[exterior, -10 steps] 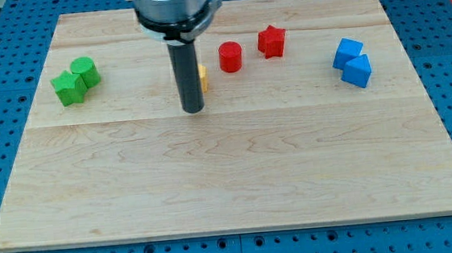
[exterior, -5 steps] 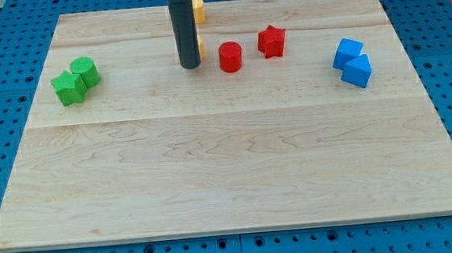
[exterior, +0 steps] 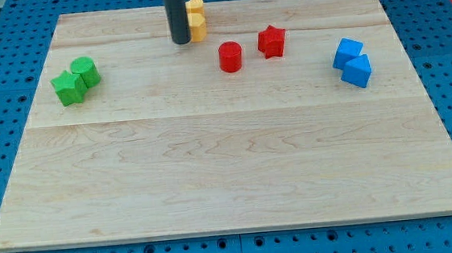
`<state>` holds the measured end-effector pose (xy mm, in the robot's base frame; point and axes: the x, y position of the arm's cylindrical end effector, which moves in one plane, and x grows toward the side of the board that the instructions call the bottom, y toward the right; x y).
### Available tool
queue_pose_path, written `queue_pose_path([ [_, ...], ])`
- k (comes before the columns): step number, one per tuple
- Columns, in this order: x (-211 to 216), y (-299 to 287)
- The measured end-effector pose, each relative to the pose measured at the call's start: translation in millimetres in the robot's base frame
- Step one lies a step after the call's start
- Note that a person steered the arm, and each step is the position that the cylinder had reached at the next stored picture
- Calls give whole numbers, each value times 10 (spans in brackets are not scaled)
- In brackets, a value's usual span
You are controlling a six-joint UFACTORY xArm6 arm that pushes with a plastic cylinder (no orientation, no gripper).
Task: Slide the yellow hexagon to the top center of the board
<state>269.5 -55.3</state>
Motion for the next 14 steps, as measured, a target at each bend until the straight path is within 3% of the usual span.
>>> queue_pose_path([
  [2, -113, 305],
  [5, -215, 85],
  [11, -263, 1121],
  [14, -335, 1206],
])
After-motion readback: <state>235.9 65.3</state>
